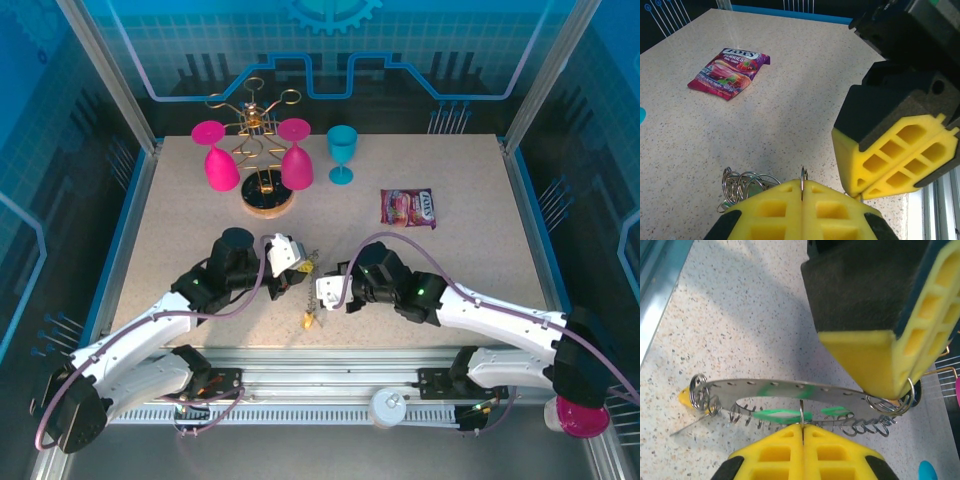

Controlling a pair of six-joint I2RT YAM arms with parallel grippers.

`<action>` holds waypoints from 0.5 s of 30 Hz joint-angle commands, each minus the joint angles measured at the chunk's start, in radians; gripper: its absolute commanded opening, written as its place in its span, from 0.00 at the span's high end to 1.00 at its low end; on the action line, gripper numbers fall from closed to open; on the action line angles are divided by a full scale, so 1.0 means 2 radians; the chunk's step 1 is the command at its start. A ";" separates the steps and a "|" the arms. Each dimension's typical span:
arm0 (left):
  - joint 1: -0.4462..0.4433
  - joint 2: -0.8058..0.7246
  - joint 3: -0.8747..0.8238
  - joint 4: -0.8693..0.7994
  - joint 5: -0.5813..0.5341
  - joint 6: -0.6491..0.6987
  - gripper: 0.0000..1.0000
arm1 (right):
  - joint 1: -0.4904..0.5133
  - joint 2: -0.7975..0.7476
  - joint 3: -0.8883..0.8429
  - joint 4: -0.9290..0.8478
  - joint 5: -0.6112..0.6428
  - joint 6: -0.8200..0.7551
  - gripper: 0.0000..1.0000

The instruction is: Put the keys on the keyring

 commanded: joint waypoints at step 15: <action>0.001 0.000 0.017 0.001 0.023 0.037 1.00 | -0.081 -0.038 0.020 0.019 -0.114 0.117 1.00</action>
